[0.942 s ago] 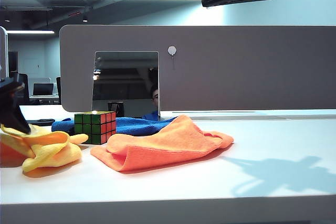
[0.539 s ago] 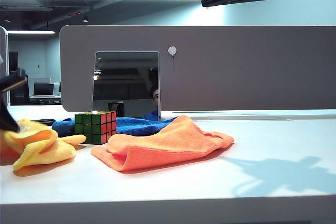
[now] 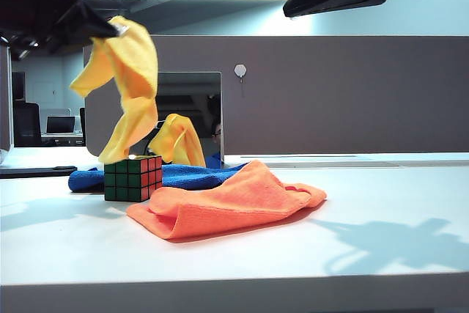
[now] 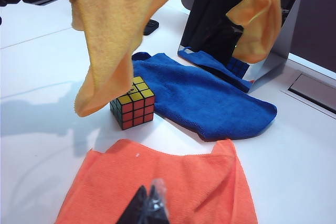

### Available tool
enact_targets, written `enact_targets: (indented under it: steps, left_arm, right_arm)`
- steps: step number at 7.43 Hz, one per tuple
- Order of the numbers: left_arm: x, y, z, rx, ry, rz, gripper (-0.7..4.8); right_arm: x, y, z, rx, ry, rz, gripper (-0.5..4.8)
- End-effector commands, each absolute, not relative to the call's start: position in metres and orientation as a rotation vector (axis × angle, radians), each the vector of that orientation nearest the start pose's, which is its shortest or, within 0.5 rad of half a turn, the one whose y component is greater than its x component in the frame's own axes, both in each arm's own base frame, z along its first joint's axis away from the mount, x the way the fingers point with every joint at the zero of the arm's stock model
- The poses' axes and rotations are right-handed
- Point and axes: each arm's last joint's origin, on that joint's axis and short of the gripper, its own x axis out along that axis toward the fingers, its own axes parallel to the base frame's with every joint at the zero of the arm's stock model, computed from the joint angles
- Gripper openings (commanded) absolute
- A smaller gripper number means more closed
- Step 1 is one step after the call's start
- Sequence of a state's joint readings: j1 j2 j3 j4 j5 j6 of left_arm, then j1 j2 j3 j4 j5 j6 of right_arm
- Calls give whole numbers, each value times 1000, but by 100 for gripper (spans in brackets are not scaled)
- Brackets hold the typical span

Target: Pick up a rag that is the same color as the top surface of the Rubik's Cube and cover the cube with it.

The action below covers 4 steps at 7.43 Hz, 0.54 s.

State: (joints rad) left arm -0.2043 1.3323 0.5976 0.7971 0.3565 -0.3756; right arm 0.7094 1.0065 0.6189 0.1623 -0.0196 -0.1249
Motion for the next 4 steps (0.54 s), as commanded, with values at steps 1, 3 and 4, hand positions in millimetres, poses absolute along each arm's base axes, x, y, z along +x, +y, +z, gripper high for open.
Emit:
enact_targets:
  steps: [1, 3, 4]
  left_arm:
    - [257, -101, 254, -355, 38, -731, -5]
    - [258, -108, 262, -309, -1, -744, -5]
    - [262, -107, 257, -253, 6, -661, -5]
  right_arm:
    - [170, 145, 271, -189, 154, 730, -6]
    - [170, 145, 271, -190, 157, 730, -5]
    - [170, 144, 270, -193, 168, 730, -6]
